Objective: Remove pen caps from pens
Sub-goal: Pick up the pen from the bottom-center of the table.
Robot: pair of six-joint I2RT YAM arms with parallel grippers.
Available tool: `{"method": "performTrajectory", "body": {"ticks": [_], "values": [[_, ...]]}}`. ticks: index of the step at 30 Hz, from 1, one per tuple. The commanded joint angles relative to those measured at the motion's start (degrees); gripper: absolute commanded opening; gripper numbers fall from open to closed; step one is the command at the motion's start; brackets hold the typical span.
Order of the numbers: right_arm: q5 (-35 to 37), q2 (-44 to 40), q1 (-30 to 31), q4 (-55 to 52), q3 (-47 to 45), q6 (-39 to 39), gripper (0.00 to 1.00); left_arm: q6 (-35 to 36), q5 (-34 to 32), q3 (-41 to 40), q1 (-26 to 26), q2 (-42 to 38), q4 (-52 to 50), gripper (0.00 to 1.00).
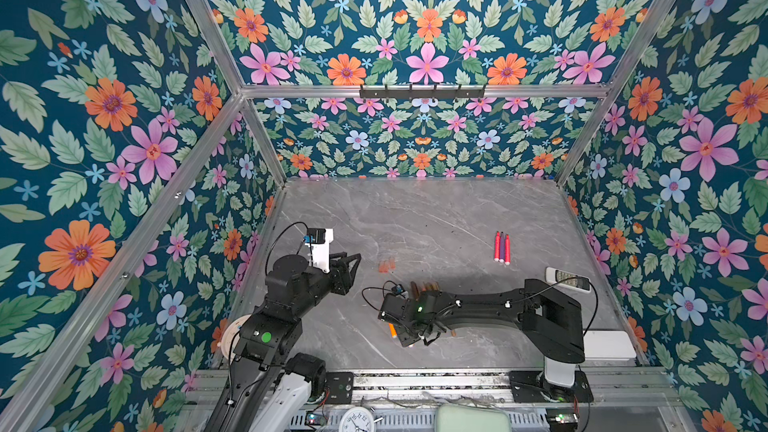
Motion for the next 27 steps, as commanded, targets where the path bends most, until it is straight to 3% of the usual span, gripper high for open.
{"method": "performTrajectory", "body": {"ticks": [1, 16, 21, 27], "values": [[2.06, -0.15, 0.02, -2.30, -0.28, 1.44, 0.38, 0.39, 0.50, 0.03, 0.04, -0.02, 0.97, 0.48], [-1.57, 0.78, 0.01, 2.22, -2.96, 3.05, 0.36, 0.37, 0.60, 0.07, 0.05, 0.05, 1.06, 0.48], [-1.45, 0.32, -0.19, 2.59, -3.88, 3.59, 0.14, 0.42, 0.54, -0.08, 0.03, 0.14, 0.97, 0.48], [2.30, -5.60, -1.91, 0.75, -5.41, 2.61, 0.06, -0.06, 0.69, -0.23, 0.00, 1.30, 1.18, 0.48]]}}
